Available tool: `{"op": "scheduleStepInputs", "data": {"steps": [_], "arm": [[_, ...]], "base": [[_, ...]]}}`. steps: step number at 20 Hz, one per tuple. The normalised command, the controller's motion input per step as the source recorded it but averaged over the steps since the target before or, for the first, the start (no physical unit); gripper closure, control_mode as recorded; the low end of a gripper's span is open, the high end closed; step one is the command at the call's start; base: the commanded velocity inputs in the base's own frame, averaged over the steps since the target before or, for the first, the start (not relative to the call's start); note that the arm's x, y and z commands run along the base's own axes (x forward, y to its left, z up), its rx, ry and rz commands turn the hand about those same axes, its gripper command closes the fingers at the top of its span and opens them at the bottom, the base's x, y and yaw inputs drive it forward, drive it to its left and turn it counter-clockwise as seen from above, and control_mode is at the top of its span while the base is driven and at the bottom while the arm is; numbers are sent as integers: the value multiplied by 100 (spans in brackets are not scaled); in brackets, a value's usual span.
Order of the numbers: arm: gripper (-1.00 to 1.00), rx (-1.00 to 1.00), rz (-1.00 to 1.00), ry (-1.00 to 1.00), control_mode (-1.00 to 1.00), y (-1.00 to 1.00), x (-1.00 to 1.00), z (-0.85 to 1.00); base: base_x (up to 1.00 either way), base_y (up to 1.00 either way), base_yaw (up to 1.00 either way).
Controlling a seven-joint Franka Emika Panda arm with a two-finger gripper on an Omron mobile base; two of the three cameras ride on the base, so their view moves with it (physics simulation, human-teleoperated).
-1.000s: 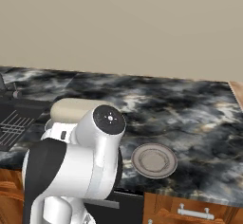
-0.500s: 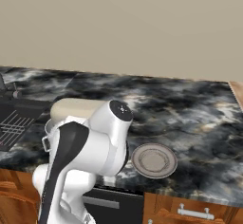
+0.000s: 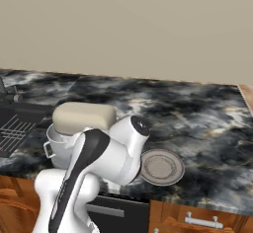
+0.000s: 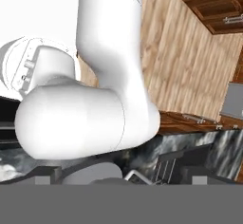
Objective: Add butter and sugar cubes to the stand mixer bowl and then turn on the stand mixer to begin making frosting.
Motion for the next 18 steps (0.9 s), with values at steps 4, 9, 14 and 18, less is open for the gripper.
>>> {"op": "scheduleStepInputs", "data": {"steps": [4,9,14,18], "arm": [[-100,10,-2,-10,-100,9,12,-43],[-100,9,0,-11,-100,18,4,-28],[-100,7,-4,-9,-100,20,0,-18],[-100,4,-7,-1,-100,17,5,-16]], "base": [[0,0,0],[0,0,0],[0,0,0],[0,0,0]]}}
